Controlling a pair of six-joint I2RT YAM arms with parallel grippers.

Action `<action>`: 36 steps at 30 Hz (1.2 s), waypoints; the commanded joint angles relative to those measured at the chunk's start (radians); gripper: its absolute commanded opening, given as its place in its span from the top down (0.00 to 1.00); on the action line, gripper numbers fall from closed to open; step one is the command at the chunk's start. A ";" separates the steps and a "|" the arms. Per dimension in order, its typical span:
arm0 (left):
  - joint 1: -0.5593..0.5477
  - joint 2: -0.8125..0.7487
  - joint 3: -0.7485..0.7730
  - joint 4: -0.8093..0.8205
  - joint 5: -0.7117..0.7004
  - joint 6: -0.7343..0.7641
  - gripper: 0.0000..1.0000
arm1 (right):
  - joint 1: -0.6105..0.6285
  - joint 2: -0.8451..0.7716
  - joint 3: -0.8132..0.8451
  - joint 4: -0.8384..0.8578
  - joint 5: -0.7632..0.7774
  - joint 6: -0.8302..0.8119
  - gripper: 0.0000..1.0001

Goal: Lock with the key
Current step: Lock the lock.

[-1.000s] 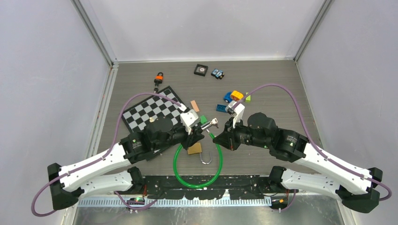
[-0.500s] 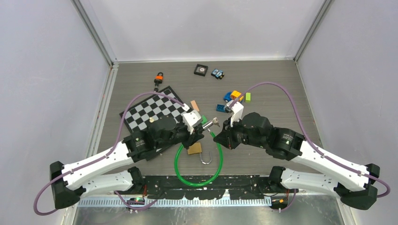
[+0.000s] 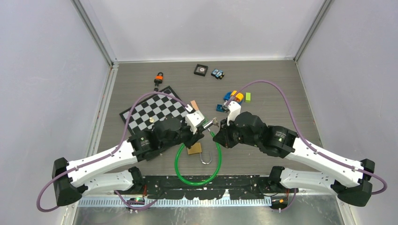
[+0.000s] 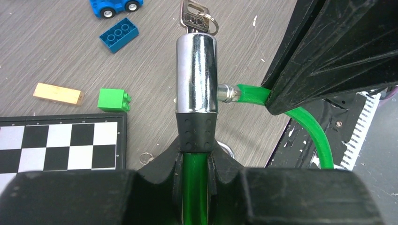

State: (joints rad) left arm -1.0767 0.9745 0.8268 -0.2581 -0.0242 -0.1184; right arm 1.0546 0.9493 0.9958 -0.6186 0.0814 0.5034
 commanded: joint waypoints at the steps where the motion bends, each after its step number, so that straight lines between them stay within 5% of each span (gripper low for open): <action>1: -0.062 0.014 -0.027 0.065 0.125 0.011 1.00 | -0.007 -0.043 0.024 0.326 0.103 0.051 0.99; 10: -0.074 -0.060 -0.113 0.168 0.120 0.043 1.00 | -0.007 -0.062 -0.046 0.380 0.043 0.003 0.97; 14: -0.074 -0.148 -0.166 0.218 0.097 0.068 1.00 | -0.007 -0.066 -0.049 0.330 -0.012 -0.041 0.82; 17: -0.073 -0.210 -0.206 0.245 0.081 0.080 1.00 | -0.007 -0.079 -0.051 0.289 -0.049 -0.070 0.61; 23: -0.073 -0.267 -0.236 0.214 0.039 0.083 1.00 | -0.007 -0.140 -0.050 0.216 -0.117 -0.109 0.46; 36: -0.073 -0.335 -0.265 0.186 0.158 0.191 1.00 | -0.007 -0.164 0.118 0.005 -0.245 -0.113 0.57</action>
State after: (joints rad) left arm -1.1461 0.6823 0.5587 -0.1352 0.0410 0.0120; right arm 1.0496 0.7448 1.0328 -0.5629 -0.0715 0.3729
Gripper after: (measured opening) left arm 0.178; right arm 0.444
